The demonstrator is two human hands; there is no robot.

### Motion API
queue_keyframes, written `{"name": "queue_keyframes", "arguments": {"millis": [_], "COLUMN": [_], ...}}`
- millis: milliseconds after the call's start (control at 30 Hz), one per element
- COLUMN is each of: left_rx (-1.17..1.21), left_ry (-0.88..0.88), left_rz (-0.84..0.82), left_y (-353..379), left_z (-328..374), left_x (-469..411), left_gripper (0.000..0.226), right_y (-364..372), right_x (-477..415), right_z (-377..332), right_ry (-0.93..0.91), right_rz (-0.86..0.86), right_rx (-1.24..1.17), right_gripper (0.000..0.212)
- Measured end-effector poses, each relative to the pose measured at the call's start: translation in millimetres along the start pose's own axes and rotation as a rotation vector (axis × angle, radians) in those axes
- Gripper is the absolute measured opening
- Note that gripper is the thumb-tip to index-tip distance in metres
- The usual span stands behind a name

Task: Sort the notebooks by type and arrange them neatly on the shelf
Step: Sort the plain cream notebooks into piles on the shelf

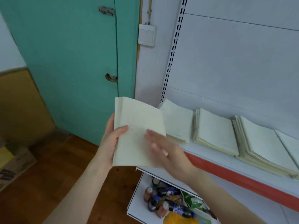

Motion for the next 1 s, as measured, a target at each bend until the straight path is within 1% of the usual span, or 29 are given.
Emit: {"name": "queue_keyframes", "arguments": {"millis": [67,100,133,200,267,300,367,433,533,600,700,800,833,900,1000], "left_rx": [-0.008,-0.001,0.008,0.018,0.011,0.008,0.001,-0.015,-0.020,-0.038,-0.100,-0.165,-0.181,-0.229,-0.345], "left_ry": [0.001,0.000,-0.002,-0.016,-0.042,-0.060,-0.098,-0.143,-0.221,-0.256,-0.261,-0.241,-0.232,-0.198,-0.138], "left_rz": [-0.036,-0.059,-0.084,-0.131,-0.182,-0.207,-0.266,-0.321,-0.370,-0.381,-0.397,-0.397,-0.392,-0.373,-0.278], "left_y": [5,7,10,16,26,32,42,50,59,68,84,103,110,127,155], "left_z": [2,3,3,2,-4,-8,-19,-31,-48,-57,-67,-75,-77,-80,-87], "left_x": [2,2,3,4,5,5,7,10,15,15,9,0,-3,-12,-33], "left_gripper": [0.066,0.066,0.065,0.062,0.058,0.056,0.052,0.049,0.050,0.048,0.044,0.050,0.049,0.044,0.029], "right_y": [-25,-32,-35,-28,-17,-14,-9,-10,-15,-17,-27,-38,-43,-57,-85], "right_x": [1,5,9,19,30,36,50,67,90,99,108,115,116,114,107], "right_z": [22,32,38,44,41,39,38,40,44,47,58,80,88,105,131], "right_ry": [0.297,0.419,0.512,0.617,0.660,0.662,0.688,0.718,0.736,0.747,0.776,0.845,0.870,0.897,0.880], "right_rz": [0.242,0.328,0.366,0.355,0.323,0.337,0.407,0.481,0.550,0.581,0.630,0.666,0.678,0.698,0.700], "right_rx": [-0.193,-0.233,-0.279,-0.406,-0.512,-0.552,-0.596,-0.582,-0.539,-0.527,-0.533,-0.543,-0.538,-0.518,-0.452], "right_gripper": [0.037,0.037,0.040,0.043,0.035,0.030,0.024,0.021,0.029,0.030,0.029,0.025,0.028,0.045,0.069]}}
Point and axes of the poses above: each hand's wrist, its own x-axis away from the middle knuckle, its own y-axis out of the palm, z = x × y, the point moved 5 cm from there along -x, towards the middle knuckle, and after that the axes turned 10 degrees about x, right-handed, at the moved point
